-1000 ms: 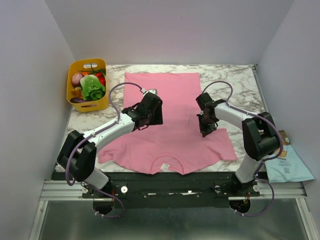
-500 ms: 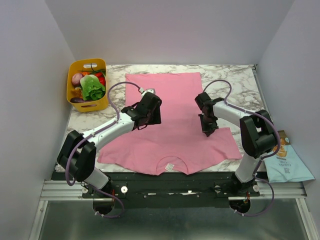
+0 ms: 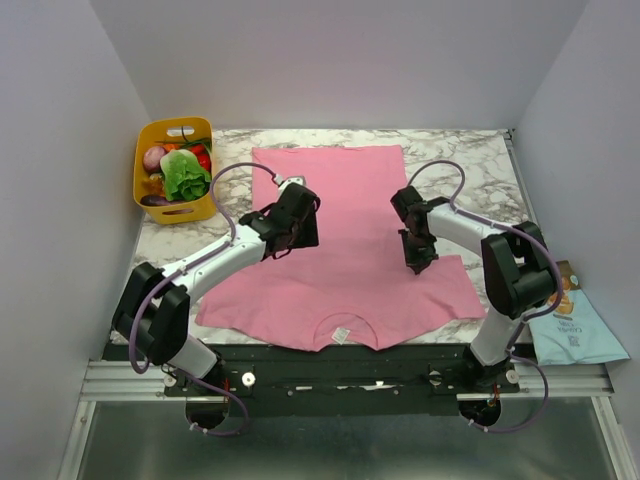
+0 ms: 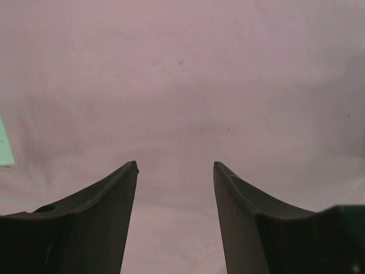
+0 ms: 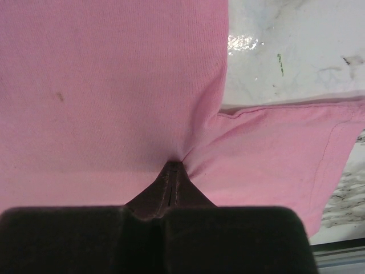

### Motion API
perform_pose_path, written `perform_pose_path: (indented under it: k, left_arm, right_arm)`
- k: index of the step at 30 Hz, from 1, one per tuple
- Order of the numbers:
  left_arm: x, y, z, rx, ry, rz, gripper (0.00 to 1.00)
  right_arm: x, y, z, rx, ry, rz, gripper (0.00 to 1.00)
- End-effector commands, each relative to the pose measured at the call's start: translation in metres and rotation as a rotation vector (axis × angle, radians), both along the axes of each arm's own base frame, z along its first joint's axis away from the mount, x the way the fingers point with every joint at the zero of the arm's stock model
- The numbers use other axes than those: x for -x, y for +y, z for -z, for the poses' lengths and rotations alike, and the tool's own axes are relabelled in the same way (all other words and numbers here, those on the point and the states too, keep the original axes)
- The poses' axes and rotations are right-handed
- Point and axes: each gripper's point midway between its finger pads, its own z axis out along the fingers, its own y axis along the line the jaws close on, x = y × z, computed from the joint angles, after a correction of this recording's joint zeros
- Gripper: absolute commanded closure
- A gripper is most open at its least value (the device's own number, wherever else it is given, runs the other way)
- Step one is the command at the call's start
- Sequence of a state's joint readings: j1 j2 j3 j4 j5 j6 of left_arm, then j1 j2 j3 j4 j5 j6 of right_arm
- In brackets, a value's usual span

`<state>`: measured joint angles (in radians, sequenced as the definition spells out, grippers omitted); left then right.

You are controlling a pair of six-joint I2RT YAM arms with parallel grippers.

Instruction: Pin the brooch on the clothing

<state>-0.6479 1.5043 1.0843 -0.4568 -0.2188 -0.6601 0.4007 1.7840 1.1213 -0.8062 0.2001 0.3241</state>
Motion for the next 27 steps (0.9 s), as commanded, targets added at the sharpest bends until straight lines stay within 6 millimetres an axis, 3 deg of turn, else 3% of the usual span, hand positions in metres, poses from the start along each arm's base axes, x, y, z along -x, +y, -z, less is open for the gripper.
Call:
perform_pose_path:
  k: [1,6,12,16,22,23,27]
  left_arm:
    - [-0.001,0.014,-0.007,-0.015,-0.026,-0.044,0.35]
    - [0.000,0.018,-0.007,-0.013,-0.028,-0.051,0.35]
    - [0.000,0.020,-0.005,-0.012,-0.027,-0.053,0.34]
    - [-0.002,0.018,-0.006,-0.003,-0.031,-0.049,0.34]
    - [-0.003,0.015,-0.011,0.013,-0.047,-0.035,0.32]
    - [-0.003,0.015,-0.013,0.015,-0.054,-0.033,0.32]
    - [-0.004,0.014,-0.023,0.018,-0.079,-0.012,0.31]
  right_arm:
    - [0.028,-0.021,0.006,0.087,0.086,0.019,0.99]
    - [0.042,-0.017,0.011,0.056,0.138,0.013,0.99]
    - [0.041,-0.023,-0.001,0.067,0.087,0.022,0.99]
    - [0.022,-0.015,-0.032,0.017,-0.031,0.026,0.99]
    - [-0.019,0.012,-0.104,-0.147,-0.285,-0.022,0.94]
    - [-0.023,0.014,-0.114,-0.165,-0.317,-0.024,0.79]
    - [-0.034,0.024,-0.151,-0.247,-0.457,-0.046,0.50]
